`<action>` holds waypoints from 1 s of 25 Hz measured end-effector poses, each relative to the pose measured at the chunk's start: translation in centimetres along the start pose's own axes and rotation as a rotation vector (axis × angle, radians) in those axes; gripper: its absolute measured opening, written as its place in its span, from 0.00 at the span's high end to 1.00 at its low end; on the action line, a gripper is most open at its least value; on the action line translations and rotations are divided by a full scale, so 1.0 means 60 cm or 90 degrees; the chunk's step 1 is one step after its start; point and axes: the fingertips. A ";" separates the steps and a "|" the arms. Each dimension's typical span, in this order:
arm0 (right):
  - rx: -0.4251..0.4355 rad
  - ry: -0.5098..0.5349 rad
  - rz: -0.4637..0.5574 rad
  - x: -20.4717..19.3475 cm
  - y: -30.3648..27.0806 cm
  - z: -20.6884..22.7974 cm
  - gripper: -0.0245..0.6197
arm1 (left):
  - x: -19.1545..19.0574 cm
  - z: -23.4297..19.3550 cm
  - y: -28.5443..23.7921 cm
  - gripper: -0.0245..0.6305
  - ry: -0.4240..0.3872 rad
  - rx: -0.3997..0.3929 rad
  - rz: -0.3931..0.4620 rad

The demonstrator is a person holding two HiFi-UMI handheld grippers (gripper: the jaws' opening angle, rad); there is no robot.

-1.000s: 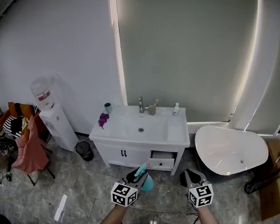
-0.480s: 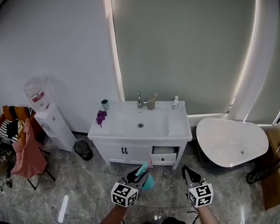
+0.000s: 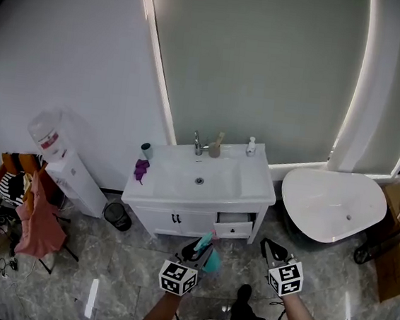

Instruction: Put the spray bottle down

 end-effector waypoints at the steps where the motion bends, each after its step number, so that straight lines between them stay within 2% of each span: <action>1: 0.004 -0.002 0.003 0.004 -0.014 0.011 0.95 | 0.004 -0.005 -0.014 0.75 -0.002 0.002 0.000; 15: 0.047 -0.016 -0.001 0.065 -0.192 0.220 0.95 | 0.099 -0.068 -0.244 0.75 0.007 0.035 -0.005; 25: 0.065 -0.030 -0.016 0.052 -0.275 0.371 0.95 | 0.138 -0.070 -0.419 0.75 0.009 0.044 -0.011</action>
Point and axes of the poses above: the fingertips, and each gripper's own axes: y backward along the fingers, z to its right, x out of its top, and after that the axes turned 7 degrees about -z, right-handed
